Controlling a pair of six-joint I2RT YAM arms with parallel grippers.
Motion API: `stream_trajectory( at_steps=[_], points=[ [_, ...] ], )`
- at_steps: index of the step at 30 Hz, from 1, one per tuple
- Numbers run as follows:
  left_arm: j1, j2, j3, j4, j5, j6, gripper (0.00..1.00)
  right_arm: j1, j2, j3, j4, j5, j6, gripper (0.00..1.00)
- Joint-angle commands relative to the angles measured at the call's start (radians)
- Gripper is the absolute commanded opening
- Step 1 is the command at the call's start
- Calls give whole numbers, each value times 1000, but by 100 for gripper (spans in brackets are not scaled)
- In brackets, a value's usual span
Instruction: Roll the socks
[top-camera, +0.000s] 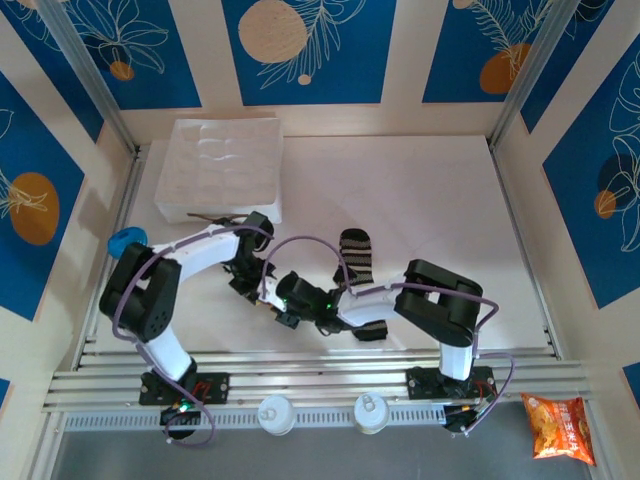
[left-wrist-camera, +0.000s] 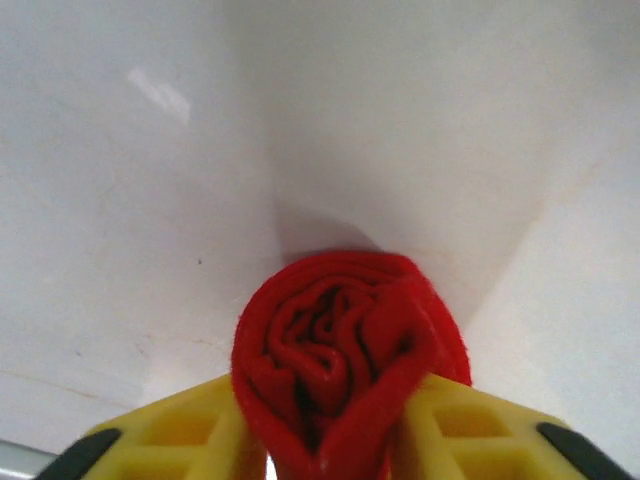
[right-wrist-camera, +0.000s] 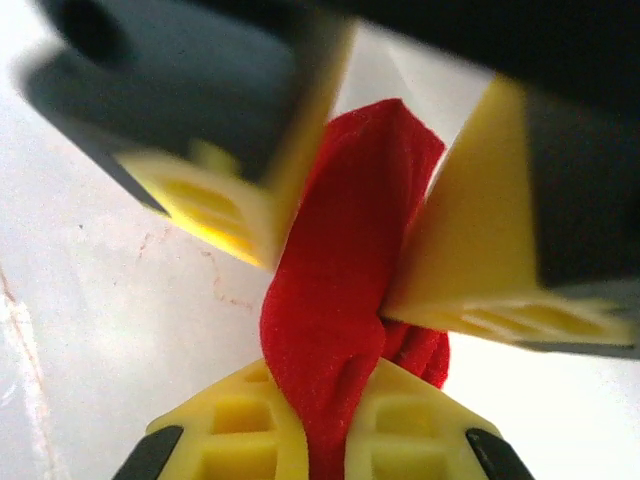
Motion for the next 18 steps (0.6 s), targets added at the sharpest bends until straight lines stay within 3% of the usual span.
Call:
stream_trajectory(
  at_steps=[1, 3, 5, 9, 13, 18],
  points=[
    [11, -136, -35, 29, -59, -46, 67, -49, 10, -48, -106, -118, 116, 0],
    [20, -191, -60, 53, -78, -60, 82, -73, 11, -52, -116, -175, 158, 0],
    [27, -236, -92, 75, -83, -77, 86, -98, 19, -52, -120, -245, 207, 0],
    [29, -305, -164, 125, -77, -128, 84, -153, 38, -29, -144, -372, 293, 0],
    [19, -390, -265, 245, -83, -177, 74, -221, 55, -24, -130, -502, 405, 0],
    [-11, -381, -349, 440, -53, -198, 71, -247, 94, 13, -160, -604, 440, 0]
  ],
)
